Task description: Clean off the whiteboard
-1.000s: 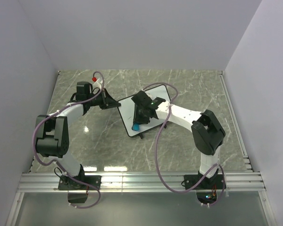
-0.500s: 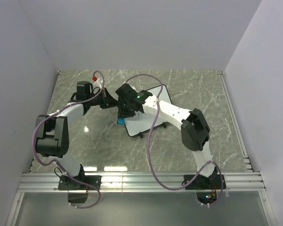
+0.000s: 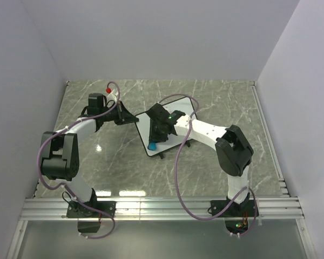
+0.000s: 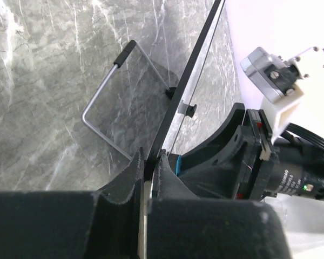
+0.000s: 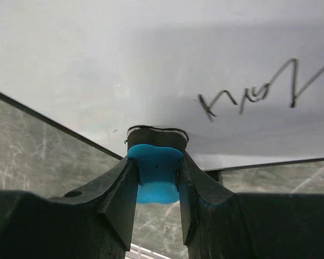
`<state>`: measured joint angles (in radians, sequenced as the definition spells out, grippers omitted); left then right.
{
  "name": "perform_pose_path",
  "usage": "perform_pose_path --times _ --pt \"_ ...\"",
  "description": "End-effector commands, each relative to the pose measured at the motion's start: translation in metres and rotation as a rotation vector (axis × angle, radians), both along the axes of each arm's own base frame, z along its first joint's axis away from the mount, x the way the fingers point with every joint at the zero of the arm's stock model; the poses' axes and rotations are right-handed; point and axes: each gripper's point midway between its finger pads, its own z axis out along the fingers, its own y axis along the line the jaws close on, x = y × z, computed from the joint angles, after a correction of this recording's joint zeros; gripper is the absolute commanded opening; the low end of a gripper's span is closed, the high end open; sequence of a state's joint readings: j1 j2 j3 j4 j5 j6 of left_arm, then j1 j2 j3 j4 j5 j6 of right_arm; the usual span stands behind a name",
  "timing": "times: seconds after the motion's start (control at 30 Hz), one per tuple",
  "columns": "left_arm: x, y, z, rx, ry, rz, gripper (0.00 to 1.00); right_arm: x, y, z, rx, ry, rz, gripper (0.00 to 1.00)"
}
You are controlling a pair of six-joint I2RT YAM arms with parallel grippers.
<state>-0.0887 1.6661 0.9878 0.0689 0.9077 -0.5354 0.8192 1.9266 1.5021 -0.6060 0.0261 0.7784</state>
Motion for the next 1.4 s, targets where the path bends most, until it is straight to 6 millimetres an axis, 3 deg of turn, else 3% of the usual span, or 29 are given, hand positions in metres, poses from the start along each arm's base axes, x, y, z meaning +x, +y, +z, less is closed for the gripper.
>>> perform_pose_path --times 0.0,0.17,0.4,0.5,0.67,0.73,0.83,1.07,1.2,1.37 --pt "0.001 -0.005 0.006 0.004 0.007 0.012 0.0 0.015 -0.035 -0.023 -0.115 -0.016 -0.095 0.0" --pt "-0.001 -0.006 0.005 0.004 0.007 0.009 0.0 0.028 -0.024 -0.006 -0.098 -0.043 -0.101 0.0" --pt "-0.003 -0.008 0.004 0.012 0.012 0.004 0.0 0.073 0.017 0.053 0.005 -0.141 -0.116 0.0" --pt "-0.004 -0.007 0.007 0.015 0.006 0.006 0.0 0.087 0.021 0.06 0.008 -0.16 -0.132 0.0" --pt "-0.007 -0.006 0.007 0.021 0.002 0.008 0.0 0.113 -0.009 0.048 -0.017 -0.135 -0.232 0.0" --pt "-0.009 -0.005 0.006 0.023 0.004 0.011 0.0 0.114 -0.018 0.038 -0.042 -0.12 -0.244 0.0" --pt "-0.009 -0.005 0.007 0.024 0.001 0.013 0.0 0.106 -0.029 0.024 -0.092 -0.103 -0.237 0.0" --pt "-0.008 -0.005 0.009 0.027 -0.006 0.014 0.0 0.038 -0.057 -0.029 -0.213 -0.031 -0.166 0.0" --pt "-0.008 -0.005 0.008 0.027 -0.008 0.015 0.0 0.011 -0.064 -0.045 -0.234 0.001 -0.139 0.0" --pt "-0.007 -0.005 0.005 0.027 -0.002 0.014 0.0 0.0 -0.064 -0.051 -0.24 0.016 -0.13 0.0"
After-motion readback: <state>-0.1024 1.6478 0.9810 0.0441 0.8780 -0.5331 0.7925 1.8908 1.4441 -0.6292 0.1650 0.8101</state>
